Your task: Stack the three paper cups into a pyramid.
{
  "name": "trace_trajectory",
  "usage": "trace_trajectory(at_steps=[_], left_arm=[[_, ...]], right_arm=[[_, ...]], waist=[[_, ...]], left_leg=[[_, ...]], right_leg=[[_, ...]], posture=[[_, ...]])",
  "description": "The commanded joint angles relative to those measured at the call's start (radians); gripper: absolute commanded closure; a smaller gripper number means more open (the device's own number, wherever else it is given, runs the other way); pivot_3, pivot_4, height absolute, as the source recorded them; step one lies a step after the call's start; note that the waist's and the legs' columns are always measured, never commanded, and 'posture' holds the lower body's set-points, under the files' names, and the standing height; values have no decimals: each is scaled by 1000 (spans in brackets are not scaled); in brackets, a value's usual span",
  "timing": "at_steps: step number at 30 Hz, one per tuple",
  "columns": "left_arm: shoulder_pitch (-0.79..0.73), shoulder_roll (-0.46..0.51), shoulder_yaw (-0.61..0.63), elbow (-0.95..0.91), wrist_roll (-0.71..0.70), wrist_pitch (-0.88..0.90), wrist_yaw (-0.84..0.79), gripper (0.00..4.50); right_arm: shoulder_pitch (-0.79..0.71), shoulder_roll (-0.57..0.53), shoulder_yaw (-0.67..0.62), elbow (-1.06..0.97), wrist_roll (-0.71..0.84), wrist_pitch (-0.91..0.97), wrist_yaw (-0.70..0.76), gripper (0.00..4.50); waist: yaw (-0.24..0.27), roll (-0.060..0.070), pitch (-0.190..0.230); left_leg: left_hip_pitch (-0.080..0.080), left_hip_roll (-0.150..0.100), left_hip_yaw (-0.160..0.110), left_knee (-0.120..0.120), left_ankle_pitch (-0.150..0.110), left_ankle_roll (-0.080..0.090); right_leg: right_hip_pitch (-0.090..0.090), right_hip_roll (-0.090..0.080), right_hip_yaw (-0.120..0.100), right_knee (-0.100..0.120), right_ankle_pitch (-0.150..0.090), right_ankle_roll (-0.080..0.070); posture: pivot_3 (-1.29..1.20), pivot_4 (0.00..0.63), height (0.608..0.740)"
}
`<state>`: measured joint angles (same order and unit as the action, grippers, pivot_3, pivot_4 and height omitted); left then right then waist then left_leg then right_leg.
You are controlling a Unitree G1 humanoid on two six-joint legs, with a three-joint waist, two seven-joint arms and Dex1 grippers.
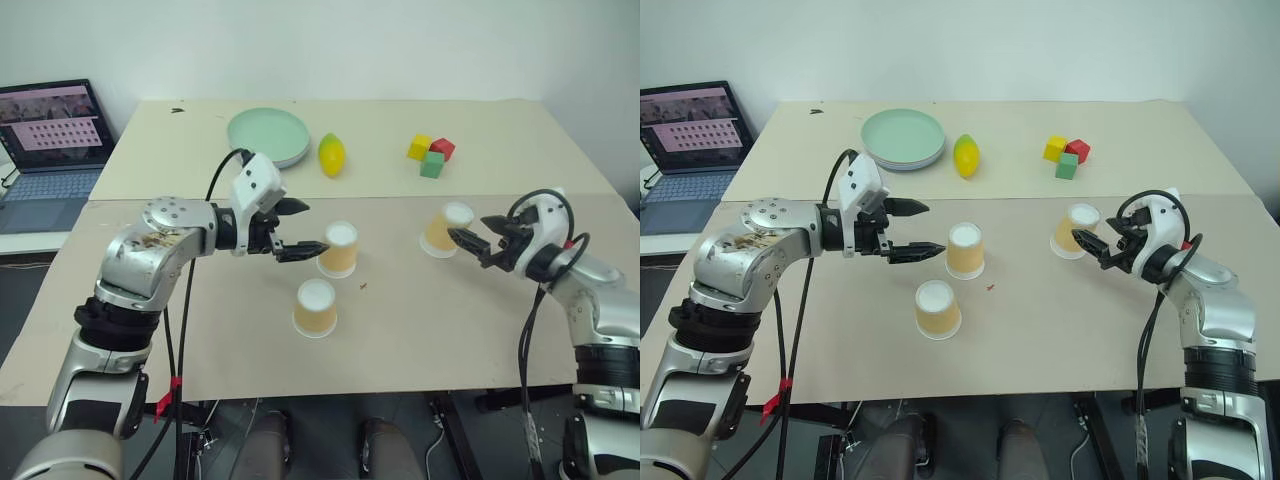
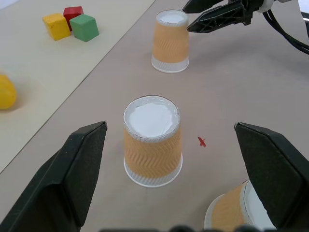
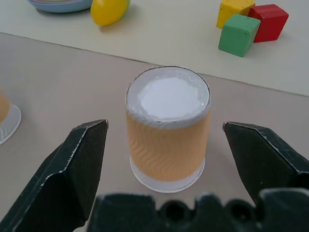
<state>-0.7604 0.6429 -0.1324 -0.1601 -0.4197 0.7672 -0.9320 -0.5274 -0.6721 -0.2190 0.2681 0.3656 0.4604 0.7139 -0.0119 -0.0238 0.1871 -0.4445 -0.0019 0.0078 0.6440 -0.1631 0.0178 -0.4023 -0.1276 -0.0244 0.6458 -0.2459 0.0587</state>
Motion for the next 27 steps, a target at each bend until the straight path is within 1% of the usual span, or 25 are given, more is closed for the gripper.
trace_trajectory(at_steps=[1, 6, 14, 15, 18, 19, 20, 24, 27], left_arm=[[-10, 14, 31, -42, -4, -4, 9, 0], [-3, 17, 42, -63, -18, 11, 20, 0], [11, 33, 51, -80, -23, 21, 29, 0], [13, 34, 52, -83, -24, 22, 30, 0], [18, 36, 54, -89, -26, 24, 33, 0], [19, 35, 54, -89, -27, 25, 33, 0], [20, 34, 53, -91, -27, 25, 34, 0], [24, 31, 48, -93, -25, 22, 35, 0], [22, 29, 45, -90, -24, 20, 33, 0]], right_arm=[[-52, 6, 8, 53, -23, -70, 14, 27], [-122, 38, 34, 150, -49, -124, 20, 27], [-165, 60, 44, 235, -75, -176, 35, 27], [-169, 61, 43, 241, -77, -180, 34, 537], [-174, 65, 39, 251, -81, -192, 31, 1534], [-174, 65, 40, 250, -84, -194, 29, 1703], [-173, 65, 38, 247, -84, -195, 28, 1841], [-141, 44, 45, 168, -78, -161, 52, 1841], [-80, 7, 55, -10, -30, -60, 118, 1841]], waist=[[0, 0, 0], [-2, 0, 0], [-2, 0, 0], [-2, 0, 0], [-2, 0, 0], [-2, 0, 0], [-2, 0, 0], [-2, 0, 0], [0, 0, 0]], left_leg=[[0, 0, 0, 0, 0, 0], [0, 0, 0, 0, 0, 0], [0, 0, 1, 0, 0, 0], [0, 0, 1, 0, 0, 0], [0, 0, 1, 0, 0, 0], [0, 0, 1, 0, 0, 0], [0, 0, 1, 0, 0, 0], [0, 0, 2, 0, 0, 0], [0, 0, 1, 0, 0, 0]], right_leg=[[0, 0, 0, 0, 0, 0], [0, 0, 0, 0, 0, 0], [-1, 0, 1, 0, 0, 0], [-1, 0, 1, 0, 0, 0], [-1, 0, 1, 0, 0, 0], [-1, 0, 1, 0, 0, 0], [-1, 0, 1, 0, 0, 0], [-1, 0, 1, 0, 0, 0], [-1, 0, 1, 1, 0, 0]], posture=[[0, 150, 740], [0, 150, 740], [0, 150, 740], [0, 150, 740], [0, 150, 740], [0, 150, 740], [0, 150, 740], [0, 150, 740], [0, 150, 740]])
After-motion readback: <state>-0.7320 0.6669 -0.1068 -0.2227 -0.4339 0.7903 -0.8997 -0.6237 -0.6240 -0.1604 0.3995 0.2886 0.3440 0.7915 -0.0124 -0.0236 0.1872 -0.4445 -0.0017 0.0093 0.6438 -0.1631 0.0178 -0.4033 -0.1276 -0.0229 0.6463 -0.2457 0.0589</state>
